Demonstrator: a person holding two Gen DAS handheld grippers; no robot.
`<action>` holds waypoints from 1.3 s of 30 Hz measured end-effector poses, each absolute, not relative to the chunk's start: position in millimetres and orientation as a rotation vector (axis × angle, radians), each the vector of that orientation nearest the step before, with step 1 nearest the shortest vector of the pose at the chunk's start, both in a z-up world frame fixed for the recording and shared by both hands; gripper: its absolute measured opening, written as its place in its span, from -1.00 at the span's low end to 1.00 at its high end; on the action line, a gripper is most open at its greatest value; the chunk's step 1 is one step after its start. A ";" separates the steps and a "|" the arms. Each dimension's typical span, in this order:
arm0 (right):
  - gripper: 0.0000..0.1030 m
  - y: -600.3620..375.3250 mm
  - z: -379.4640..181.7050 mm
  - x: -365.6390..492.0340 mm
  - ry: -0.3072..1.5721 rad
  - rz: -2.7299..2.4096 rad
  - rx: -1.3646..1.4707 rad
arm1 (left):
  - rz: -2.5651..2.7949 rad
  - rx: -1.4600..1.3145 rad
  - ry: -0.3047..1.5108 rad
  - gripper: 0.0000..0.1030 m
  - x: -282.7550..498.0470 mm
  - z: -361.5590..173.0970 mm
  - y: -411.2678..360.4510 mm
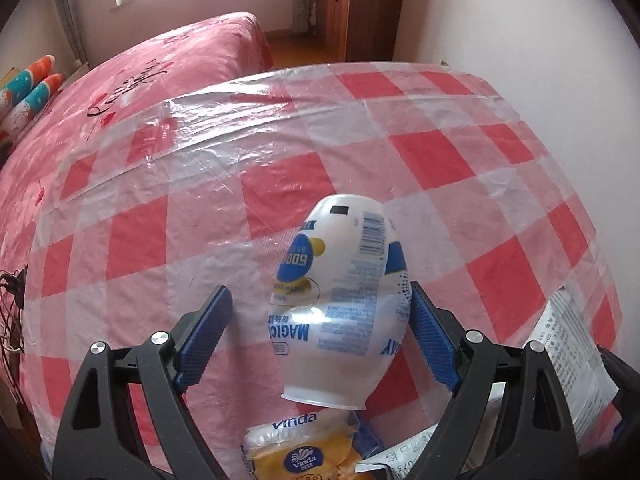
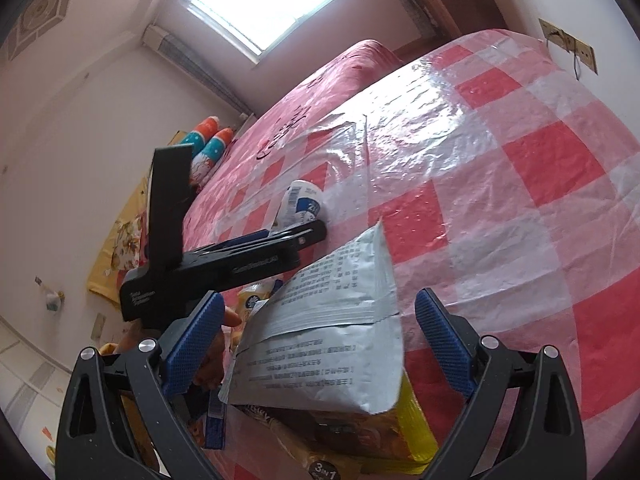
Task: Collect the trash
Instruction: 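Grasp the white yogurt bottle with the left tool, then grasp the grey printed snack bag with the right tool while the left tool holds the bottle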
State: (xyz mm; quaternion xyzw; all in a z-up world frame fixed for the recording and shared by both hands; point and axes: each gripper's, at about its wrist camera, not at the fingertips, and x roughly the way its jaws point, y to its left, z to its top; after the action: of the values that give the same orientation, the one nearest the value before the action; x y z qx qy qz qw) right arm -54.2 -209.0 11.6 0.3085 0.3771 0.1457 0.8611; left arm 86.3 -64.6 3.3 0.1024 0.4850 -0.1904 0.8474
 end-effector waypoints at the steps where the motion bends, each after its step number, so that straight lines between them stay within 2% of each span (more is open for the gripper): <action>1: 0.81 -207.3 12.8 -54.1 0.790 0.306 0.634 | -0.400 0.216 1.017 0.56 85.3 4.0 -64.7; 2: 0.74 -205.9 13.3 -54.7 0.788 0.308 0.623 | -0.401 0.215 1.013 0.44 84.4 5.2 -64.2; 3: 0.57 -204.2 13.1 -53.5 0.794 0.309 0.612 | -0.402 0.214 1.009 0.36 83.4 6.2 -64.4; 4: 0.46 -203.2 11.4 -51.6 0.807 0.309 0.608 | -0.402 0.213 1.004 0.20 81.7 7.3 -64.4; 5: 0.41 -202.7 9.7 -49.9 0.817 0.310 0.606 | -0.402 0.211 1.000 0.13 80.1 8.2 -64.7; 7: 0.23 -202.0 9.4 -47.1 0.816 0.307 0.602 | -0.406 0.209 0.998 0.13 77.6 8.4 -64.9; 12: -0.02 -202.7 10.6 -46.1 0.799 0.316 0.598 | -0.435 0.158 1.001 0.12 68.0 10.0 -59.0; 19: -0.22 -194.9 17.5 -46.9 0.750 0.349 0.551 | -0.435 0.114 0.977 0.12 52.7 17.8 -44.8; 23: -0.24 -192.2 23.5 -48.4 0.708 0.388 0.554 | -0.428 0.092 0.957 0.12 44.0 25.8 -33.9; 39: -0.59 -180.7 40.5 -61.1 0.613 0.403 0.487 | -0.388 -0.039 0.892 0.12 -9.3 53.8 36.2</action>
State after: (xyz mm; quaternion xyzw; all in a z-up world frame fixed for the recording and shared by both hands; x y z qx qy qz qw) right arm -61.1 -180.7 40.5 0.2356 0.2969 0.1952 0.9046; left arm -9.3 36.2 53.8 -0.0188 0.4287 -0.1864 0.8838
